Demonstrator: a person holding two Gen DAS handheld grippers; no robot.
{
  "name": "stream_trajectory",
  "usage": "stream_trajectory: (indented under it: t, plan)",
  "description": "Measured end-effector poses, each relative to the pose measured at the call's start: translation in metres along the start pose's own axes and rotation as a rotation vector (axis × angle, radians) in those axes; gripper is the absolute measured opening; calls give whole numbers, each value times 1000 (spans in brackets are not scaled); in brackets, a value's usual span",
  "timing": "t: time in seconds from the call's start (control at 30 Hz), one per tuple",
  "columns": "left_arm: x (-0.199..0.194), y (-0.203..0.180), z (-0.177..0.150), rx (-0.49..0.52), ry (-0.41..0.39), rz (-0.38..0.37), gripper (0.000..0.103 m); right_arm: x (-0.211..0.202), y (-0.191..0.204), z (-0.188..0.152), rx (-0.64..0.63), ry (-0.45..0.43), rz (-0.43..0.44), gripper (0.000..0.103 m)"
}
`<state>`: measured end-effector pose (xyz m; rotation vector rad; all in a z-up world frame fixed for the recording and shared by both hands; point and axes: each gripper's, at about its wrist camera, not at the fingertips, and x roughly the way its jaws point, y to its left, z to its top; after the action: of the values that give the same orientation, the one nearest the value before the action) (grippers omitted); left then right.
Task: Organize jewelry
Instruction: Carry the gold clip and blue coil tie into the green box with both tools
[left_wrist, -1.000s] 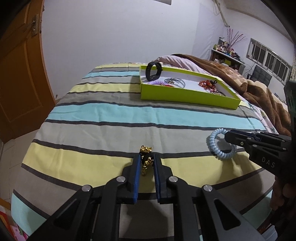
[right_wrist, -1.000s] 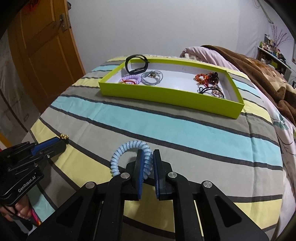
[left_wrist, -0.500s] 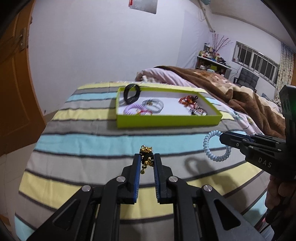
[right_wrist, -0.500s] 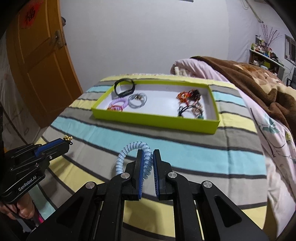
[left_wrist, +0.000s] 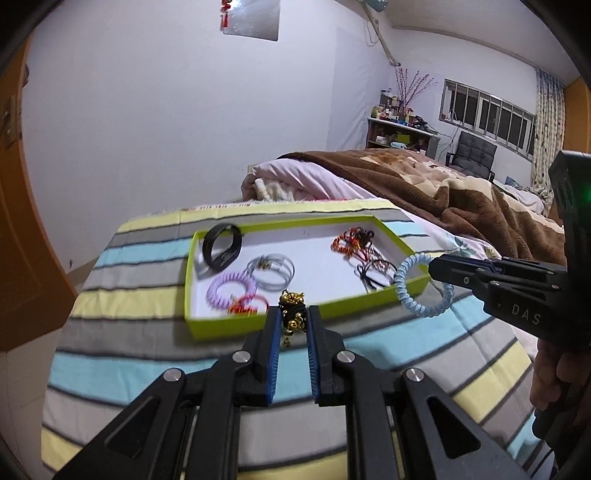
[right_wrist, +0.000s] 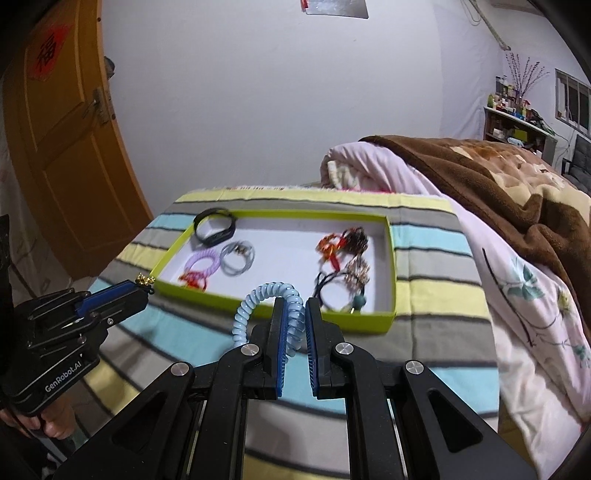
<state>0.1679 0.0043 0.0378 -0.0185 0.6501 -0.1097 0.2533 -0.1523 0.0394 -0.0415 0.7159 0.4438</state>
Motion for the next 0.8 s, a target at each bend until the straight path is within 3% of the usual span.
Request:
stream_trajectory:
  t: [0.33,0.8]
  plan:
    - [43,-1,19,18,19,-9,14,46,-24,21,32,35,-6,10]
    - [86,6,13,15,95,-34,14,98,-36,17,53,127,-1,10]
